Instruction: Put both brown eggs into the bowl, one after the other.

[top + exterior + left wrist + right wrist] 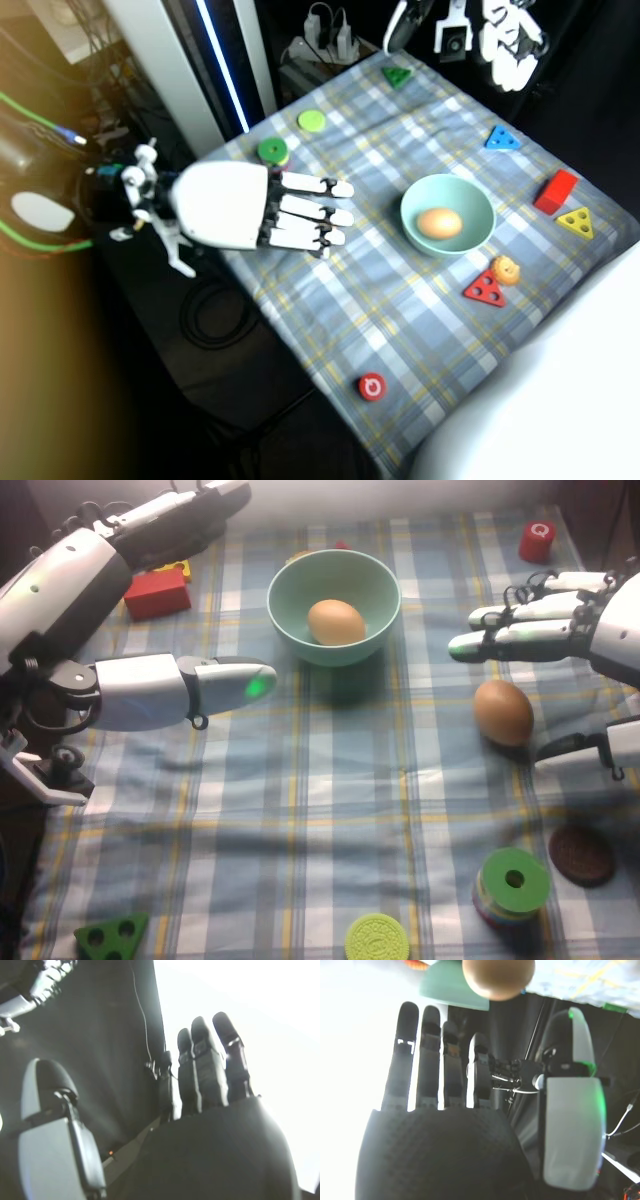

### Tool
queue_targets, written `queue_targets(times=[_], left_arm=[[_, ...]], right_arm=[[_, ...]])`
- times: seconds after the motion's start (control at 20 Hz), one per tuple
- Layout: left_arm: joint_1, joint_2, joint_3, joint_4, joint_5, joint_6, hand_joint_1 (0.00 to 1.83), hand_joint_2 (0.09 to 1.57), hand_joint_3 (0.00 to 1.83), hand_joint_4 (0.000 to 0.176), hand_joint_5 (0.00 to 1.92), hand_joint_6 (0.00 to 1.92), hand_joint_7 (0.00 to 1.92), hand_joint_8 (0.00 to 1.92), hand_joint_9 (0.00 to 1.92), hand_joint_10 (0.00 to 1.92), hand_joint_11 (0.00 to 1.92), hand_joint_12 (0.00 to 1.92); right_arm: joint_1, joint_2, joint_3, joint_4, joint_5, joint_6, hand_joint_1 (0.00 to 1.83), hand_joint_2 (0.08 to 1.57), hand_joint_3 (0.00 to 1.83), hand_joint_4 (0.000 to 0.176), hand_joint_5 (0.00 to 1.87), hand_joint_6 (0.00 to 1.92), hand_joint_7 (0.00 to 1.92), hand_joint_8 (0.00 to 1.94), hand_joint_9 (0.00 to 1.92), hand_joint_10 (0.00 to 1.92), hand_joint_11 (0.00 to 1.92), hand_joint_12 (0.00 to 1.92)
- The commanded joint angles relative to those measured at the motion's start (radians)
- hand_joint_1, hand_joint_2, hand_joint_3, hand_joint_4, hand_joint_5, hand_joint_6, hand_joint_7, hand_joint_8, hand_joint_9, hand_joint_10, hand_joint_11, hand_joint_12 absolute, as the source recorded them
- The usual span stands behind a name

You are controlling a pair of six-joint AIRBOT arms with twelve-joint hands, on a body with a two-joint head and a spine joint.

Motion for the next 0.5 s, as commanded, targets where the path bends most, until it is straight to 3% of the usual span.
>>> queue_targets(times=[0.0, 0.05, 0.1, 0.25, 0.35, 0.4, 0.45], left_arm=[[-0.007, 0.004, -0.001, 0.032, -0.126, -0.012, 0.80, 0.86, 0.00, 0.148, 0.32, 0.00, 0.40, 0.00, 0.41, 0.00, 0.00, 0.90], [-0.007, 0.003, -0.001, 0.032, -0.128, -0.012, 0.80, 0.86, 0.00, 0.157, 0.31, 0.00, 0.39, 0.00, 0.41, 0.00, 0.00, 0.93], [-0.007, 0.003, -0.001, 0.032, -0.131, -0.012, 0.79, 0.86, 0.00, 0.159, 0.31, 0.00, 0.39, 0.00, 0.41, 0.00, 0.00, 0.97], [-0.007, 0.002, -0.001, 0.032, -0.133, -0.018, 0.78, 0.87, 0.00, 0.148, 0.30, 0.00, 0.40, 0.00, 0.43, 0.00, 0.00, 1.01], [-0.005, 0.001, -0.001, 0.032, -0.133, -0.021, 0.80, 0.86, 0.00, 0.146, 0.31, 0.00, 0.41, 0.00, 0.43, 0.00, 0.00, 1.03], [-0.005, 0.001, -0.001, 0.032, -0.133, -0.021, 0.80, 0.87, 0.00, 0.151, 0.31, 0.00, 0.40, 0.00, 0.43, 0.00, 0.00, 1.03], [-0.005, 0.001, -0.001, 0.032, -0.134, -0.022, 0.79, 0.87, 0.00, 0.153, 0.30, 0.00, 0.39, 0.00, 0.41, 0.00, 0.00, 1.02]], right_arm=[[0.016, 0.000, 0.006, 0.020, 0.095, 0.008, 0.99, 0.90, 0.00, 0.078, 0.43, 0.00, 0.36, 0.00, 0.43, 0.00, 0.28, 0.72], [0.022, -0.003, 0.010, 0.010, 0.078, 0.008, 1.04, 0.89, 0.00, 0.078, 0.43, 0.00, 0.35, 0.00, 0.41, 0.00, 0.25, 0.69], [0.027, -0.006, 0.013, 0.000, 0.060, 0.008, 1.04, 0.89, 0.00, 0.094, 0.43, 0.00, 0.36, 0.00, 0.42, 0.00, 0.23, 0.69], [0.029, -0.009, 0.017, -0.010, 0.036, 0.008, 0.96, 0.93, 0.00, 0.121, 0.41, 0.00, 0.43, 0.00, 0.52, 0.01, 0.28, 0.80], [0.029, -0.012, 0.019, -0.016, 0.025, 0.008, 0.86, 0.96, 0.01, 0.090, 0.43, 0.01, 0.44, 0.00, 0.54, 0.01, 0.29, 0.82], [0.029, -0.013, 0.020, -0.016, 0.023, 0.008, 0.85, 0.98, 0.00, 0.041, 0.46, 0.00, 0.50, 0.00, 0.61, 0.01, 0.34, 0.93], [0.029, -0.014, 0.021, -0.016, 0.021, 0.008, 0.80, 1.00, 0.01, 0.062, 0.45, 0.00, 0.52, 0.01, 0.61, 0.01, 0.32, 0.93]])
